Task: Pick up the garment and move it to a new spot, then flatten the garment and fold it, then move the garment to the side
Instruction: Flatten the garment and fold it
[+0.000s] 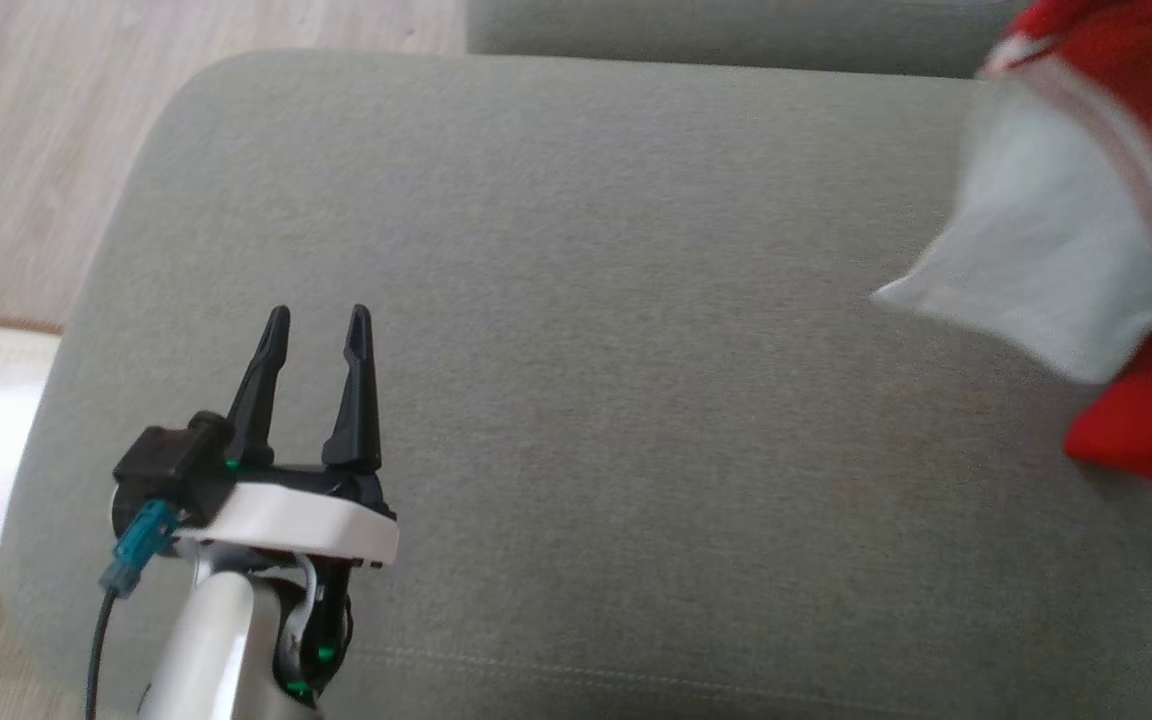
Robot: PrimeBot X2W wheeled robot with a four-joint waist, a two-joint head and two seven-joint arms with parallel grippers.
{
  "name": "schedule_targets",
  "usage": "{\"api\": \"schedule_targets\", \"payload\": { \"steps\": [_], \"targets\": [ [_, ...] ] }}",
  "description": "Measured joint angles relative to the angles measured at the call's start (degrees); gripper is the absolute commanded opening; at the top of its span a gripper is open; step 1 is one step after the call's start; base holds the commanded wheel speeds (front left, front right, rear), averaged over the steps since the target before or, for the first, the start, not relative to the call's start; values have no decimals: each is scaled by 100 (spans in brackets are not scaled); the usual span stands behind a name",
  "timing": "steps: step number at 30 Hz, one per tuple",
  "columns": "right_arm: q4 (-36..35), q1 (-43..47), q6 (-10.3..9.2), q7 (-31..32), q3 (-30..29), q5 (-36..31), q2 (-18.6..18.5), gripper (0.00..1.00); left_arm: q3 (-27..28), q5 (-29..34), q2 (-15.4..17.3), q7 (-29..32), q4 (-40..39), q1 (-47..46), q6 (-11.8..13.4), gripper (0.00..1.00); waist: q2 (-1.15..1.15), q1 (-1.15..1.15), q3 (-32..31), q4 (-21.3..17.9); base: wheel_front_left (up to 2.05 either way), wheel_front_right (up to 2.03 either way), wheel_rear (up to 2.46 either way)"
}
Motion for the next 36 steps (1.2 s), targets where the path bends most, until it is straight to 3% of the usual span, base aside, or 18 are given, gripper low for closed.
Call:
{"api": "schedule_targets", "payload": {
  "steps": [6, 11, 14, 16, 19, 25, 36],
  "targets": [
    [1070, -26, 0, 32, 1160, 201, 300, 0, -174, -60, 1, 0, 8, -59, 3, 100, 0, 0, 188, 350, 0, 0, 0],
    [2619, -414, 0, -283, 2075, 289, 800, 0, -368, -167, -1, 0, 36, -272, 40, 100, 0, 0, 411, 727, 0, 0, 0],
    [3606, -700, 0, -615, 2312, 231, 1198, 0, -472, -199, -4, 0, 44, -364, 59, 100, 0, 0, 566, 929, 0, 0, 0],
    [4459, -899, 0, -989, 2229, 30, 1505, 100, -586, -257, -9, 0, 59, -378, 100, 100, 0, 1, 722, 1077, 0, 0, 0],
    [5055, -1015, 0, -1273, 2105, 37, 1524, 100, -621, -257, -7, 0, 73, -380, 125, 100, 0, 1, 829, 1176, 0, 0, 0],
    [5197, -1023, 0, -1541, 2721, 895, 1549, 100, -545, -176, -8, 0, 137, -386, 130, 100, 0, 1, 838, 1080, 0, 0, 0],
    [5419, -1019, 0, -1804, 2762, 1135, 1540, 100, -236, -37, -10, 0, 60, -388, 40, 100, 0, 0, 565, 139, 0, 0, 0]
  ]
}}
